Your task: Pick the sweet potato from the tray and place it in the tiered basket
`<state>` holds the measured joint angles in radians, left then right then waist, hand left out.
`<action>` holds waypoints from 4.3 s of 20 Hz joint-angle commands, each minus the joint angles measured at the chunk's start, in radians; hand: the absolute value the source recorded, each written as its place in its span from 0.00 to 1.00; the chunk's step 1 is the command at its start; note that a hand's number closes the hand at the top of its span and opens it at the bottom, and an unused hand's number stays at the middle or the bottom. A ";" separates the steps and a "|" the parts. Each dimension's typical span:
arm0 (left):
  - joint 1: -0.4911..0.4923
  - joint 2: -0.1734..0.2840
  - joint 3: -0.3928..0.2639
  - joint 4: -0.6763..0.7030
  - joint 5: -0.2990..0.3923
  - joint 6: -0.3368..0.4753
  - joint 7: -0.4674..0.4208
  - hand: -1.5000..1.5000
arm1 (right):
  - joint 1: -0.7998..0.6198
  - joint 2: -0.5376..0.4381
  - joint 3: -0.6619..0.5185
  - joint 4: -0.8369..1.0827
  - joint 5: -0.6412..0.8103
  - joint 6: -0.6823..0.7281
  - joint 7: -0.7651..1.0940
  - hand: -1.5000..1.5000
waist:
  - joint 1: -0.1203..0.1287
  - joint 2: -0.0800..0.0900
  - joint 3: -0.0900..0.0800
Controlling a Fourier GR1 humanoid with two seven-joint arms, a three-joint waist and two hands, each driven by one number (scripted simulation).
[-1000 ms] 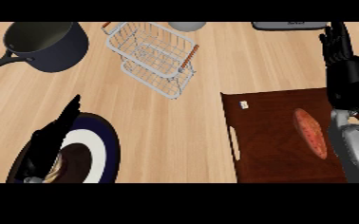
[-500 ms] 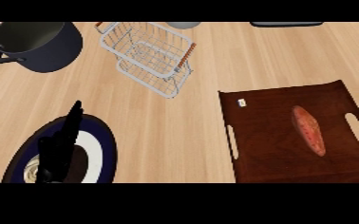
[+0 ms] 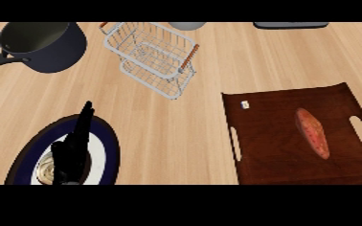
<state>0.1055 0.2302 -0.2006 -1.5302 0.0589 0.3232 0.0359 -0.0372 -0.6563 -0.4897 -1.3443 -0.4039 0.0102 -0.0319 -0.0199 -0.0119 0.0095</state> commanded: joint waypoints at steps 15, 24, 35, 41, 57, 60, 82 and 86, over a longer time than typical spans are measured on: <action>-0.002 -0.004 0.027 0.109 0.013 -0.040 -0.015 0.50 | 0.222 -0.306 0.270 -0.542 0.336 0.114 0.591 0.00 | 0.007 0.011 -0.012; -0.050 -0.037 0.021 0.137 -0.006 -0.045 -0.012 0.50 | 0.114 -0.216 0.483 -0.594 0.577 0.065 0.795 0.00 | 0.032 0.016 -0.010; -0.040 -0.068 0.014 0.132 -0.043 -0.017 -0.003 0.50 | -0.012 -0.151 0.605 -0.473 0.679 0.216 0.916 0.00 | 0.029 0.014 -0.010; -0.017 -0.055 0.052 0.170 -0.017 -0.063 -0.061 0.50 | -0.038 -0.056 0.645 -0.457 0.734 0.222 0.933 0.00 | 0.026 0.013 -0.010; 0.013 -0.077 0.037 0.122 -0.055 -0.060 -0.023 0.50 | -0.076 0.017 0.690 -0.368 0.760 0.370 1.042 0.00 | 0.020 0.012 -0.010; -0.002 -0.110 0.015 0.123 -0.070 -0.043 -0.002 0.50 | -0.162 0.035 0.672 -0.291 0.747 0.414 1.057 0.00 | 0.026 0.013 -0.010; -0.019 -0.101 0.074 0.146 -0.094 -0.090 -0.031 0.50 | -0.046 0.061 0.584 -0.116 0.865 0.424 0.751 1.00 | 0.017 0.012 -0.010; -0.072 -0.108 0.100 0.202 -0.076 -0.103 -0.025 0.50 | -0.098 0.130 0.639 -0.017 0.962 0.327 0.657 1.00 | 0.020 0.014 -0.009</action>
<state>0.0691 0.1341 -0.1168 -1.4431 -0.0262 0.2359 -0.0047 -0.1389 -0.5501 0.1173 -1.4097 0.5028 0.3804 0.7181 0.0012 -0.0145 0.0035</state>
